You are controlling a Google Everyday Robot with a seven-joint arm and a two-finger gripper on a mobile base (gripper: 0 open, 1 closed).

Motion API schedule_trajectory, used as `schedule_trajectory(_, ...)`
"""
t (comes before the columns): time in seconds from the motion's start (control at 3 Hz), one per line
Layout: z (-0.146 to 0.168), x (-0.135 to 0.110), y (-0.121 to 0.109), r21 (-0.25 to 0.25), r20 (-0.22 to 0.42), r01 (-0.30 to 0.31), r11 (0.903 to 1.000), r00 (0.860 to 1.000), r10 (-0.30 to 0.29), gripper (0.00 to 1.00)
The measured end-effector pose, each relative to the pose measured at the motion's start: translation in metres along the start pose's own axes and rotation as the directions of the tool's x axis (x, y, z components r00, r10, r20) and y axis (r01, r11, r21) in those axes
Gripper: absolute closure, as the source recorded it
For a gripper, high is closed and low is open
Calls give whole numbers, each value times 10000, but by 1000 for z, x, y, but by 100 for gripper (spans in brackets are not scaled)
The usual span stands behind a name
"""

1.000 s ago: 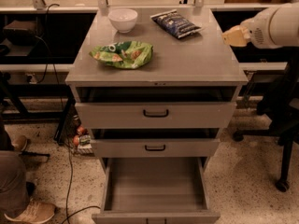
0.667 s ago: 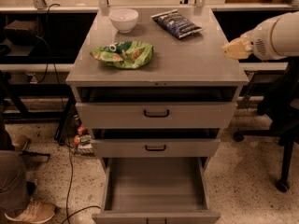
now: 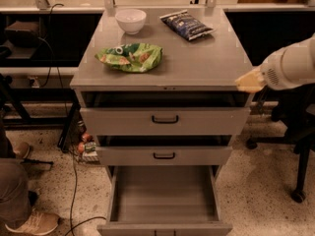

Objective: Place orange into bottom drawer

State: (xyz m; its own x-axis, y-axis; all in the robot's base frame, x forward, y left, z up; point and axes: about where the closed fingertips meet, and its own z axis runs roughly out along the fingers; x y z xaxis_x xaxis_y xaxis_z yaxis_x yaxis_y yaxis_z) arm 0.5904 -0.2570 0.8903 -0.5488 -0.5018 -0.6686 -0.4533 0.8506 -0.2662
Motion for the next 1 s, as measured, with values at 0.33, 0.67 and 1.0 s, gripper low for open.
schedule_trajectory(0.33,33,38,17,-57,-917,70,10000,9958,-75,100)
schedule_trajectory(0.67,33,39,17,-80,-925,24,10000,9957,-31,100)
schedule_trajectory(1.0,53,63,34,-554,-1242,-377,9978,9918,306,100)
